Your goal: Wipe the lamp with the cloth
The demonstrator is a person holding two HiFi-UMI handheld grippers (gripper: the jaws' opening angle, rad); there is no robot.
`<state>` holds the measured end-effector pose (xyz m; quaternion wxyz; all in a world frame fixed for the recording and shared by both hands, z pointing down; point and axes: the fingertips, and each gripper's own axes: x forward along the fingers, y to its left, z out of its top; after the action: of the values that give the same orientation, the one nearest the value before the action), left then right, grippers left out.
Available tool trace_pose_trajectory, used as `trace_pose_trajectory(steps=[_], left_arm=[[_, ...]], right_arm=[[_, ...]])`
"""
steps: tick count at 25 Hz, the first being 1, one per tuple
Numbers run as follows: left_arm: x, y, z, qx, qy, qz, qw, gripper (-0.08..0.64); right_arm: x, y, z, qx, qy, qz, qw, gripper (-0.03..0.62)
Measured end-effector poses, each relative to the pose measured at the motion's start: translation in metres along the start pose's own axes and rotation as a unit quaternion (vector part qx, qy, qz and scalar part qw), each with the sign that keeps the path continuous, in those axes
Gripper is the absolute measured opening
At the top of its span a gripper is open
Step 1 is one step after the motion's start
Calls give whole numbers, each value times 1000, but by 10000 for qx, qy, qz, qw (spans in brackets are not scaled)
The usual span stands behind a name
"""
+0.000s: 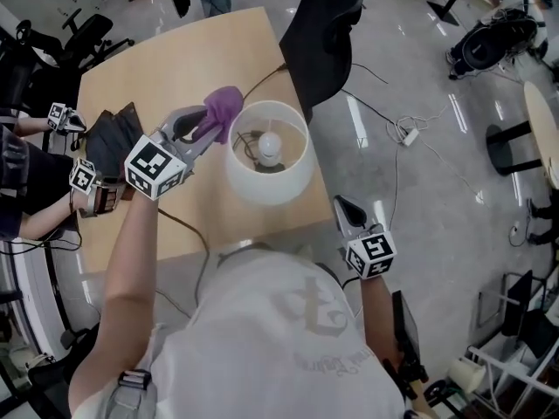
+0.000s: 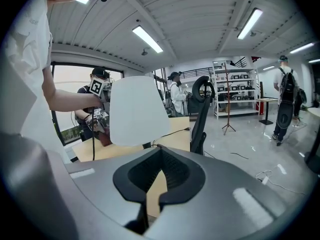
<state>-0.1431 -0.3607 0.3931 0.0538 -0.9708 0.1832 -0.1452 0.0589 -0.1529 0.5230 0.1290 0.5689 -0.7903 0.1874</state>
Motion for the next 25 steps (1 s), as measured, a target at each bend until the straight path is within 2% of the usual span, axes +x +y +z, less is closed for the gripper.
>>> trace_pose_trajectory(steps=[3,7,11,16,18,20,25], left_arm=[[13,1,-16,28,200,-156,9997,109],[28,5,-50,-249,542,-405,9974,109],[36,7,-90,-452,998,-476,9928,109],[42,8,-136,-988,1436,-537,9832,109],[40,15,-131,-1111,1339,-513,9834,109],[39,26,-110,-1093,1110,-488,9866,109],[43,40,-28,-654,531,-737,9937,110]], right_arm=[[-3,-3,-3,62,-1,-118,9999,12],[-8,-7,-7,148,10,-279,9995,12],[-10,-8,-8,205,-2,-391,9990,12],[-13,-7,-12,257,3,-503,9984,12],[-13,-7,-12,267,-3,-521,9983,12],[-12,-7,-11,268,-13,-534,9982,12],[-11,-5,-8,275,-61,-560,9980,12]])
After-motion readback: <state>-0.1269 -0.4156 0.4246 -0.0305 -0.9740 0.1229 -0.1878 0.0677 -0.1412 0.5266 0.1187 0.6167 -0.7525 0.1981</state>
